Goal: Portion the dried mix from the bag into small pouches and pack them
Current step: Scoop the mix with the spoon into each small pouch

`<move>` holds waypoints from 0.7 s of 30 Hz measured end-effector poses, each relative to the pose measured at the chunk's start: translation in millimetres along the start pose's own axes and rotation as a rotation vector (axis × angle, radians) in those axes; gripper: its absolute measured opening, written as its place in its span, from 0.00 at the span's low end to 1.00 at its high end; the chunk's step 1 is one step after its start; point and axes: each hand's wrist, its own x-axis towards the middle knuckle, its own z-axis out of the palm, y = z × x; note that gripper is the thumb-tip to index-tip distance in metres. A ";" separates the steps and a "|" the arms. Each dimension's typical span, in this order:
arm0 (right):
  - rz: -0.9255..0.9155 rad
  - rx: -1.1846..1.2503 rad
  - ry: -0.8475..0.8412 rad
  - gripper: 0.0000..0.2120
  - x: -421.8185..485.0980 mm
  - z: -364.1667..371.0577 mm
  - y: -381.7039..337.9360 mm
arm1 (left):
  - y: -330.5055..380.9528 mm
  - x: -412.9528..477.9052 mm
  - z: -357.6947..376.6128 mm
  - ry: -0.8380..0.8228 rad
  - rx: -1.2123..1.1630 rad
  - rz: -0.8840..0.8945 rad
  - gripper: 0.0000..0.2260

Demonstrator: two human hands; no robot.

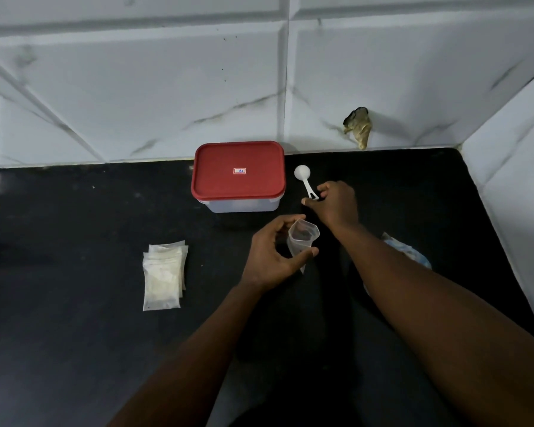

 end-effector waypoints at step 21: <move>0.008 0.328 0.093 0.04 -70.8 -71.0 30.8 | 17.7 -20.2 12.8 -0.030 0.045 0.099 0.28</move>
